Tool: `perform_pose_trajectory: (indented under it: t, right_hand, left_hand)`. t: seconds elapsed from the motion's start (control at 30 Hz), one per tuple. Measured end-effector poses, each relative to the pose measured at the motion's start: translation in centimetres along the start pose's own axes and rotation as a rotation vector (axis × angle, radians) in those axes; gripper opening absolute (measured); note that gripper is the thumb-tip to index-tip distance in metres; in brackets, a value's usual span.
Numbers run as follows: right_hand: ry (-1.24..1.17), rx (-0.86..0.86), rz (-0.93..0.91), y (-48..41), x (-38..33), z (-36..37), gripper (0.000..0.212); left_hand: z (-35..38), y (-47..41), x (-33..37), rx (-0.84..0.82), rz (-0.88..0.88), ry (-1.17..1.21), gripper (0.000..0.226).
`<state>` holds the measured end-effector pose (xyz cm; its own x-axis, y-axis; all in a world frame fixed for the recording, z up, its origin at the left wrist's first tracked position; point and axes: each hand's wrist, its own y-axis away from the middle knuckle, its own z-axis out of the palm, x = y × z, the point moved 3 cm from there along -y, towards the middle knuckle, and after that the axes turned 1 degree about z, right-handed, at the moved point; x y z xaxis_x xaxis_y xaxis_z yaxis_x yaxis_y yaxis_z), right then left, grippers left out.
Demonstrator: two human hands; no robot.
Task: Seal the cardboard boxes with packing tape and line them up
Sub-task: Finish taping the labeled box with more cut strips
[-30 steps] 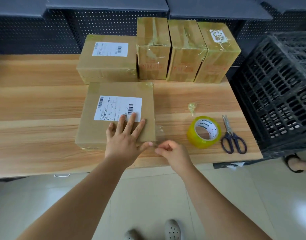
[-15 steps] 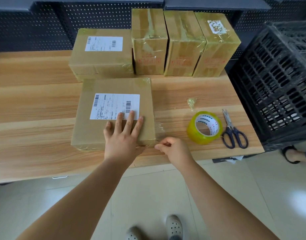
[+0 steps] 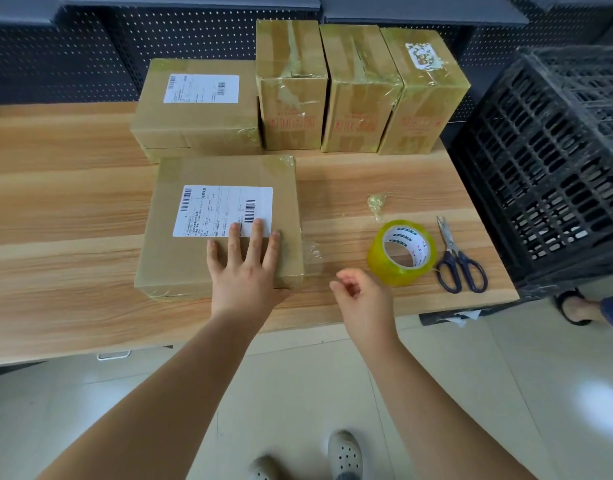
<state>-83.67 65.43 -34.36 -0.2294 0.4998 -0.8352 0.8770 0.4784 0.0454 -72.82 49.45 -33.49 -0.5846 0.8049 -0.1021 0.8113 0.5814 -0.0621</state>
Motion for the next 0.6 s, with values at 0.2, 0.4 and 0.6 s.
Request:
perform_pose_trajectory:
  t: [0.2,0.4,0.6]
  right_hand:
    - [0.173,-0.082,-0.455,0.4,-4.6,1.0,0.045]
    - [-0.096,-0.511,0.026,1.5,-3.8,3.6,0.050]
    - [-0.112,-0.471,0.093,1.1,-2.1,2.4,0.044]
  left_hand:
    - [-0.3,0.1,-0.1,-0.046,0.007,-0.002,0.108]
    - [-0.3,0.1,-0.3,-0.016,0.044,0.044,0.090]
    - [-0.7,0.1,-0.2,-0.069,0.044,0.038,0.095]
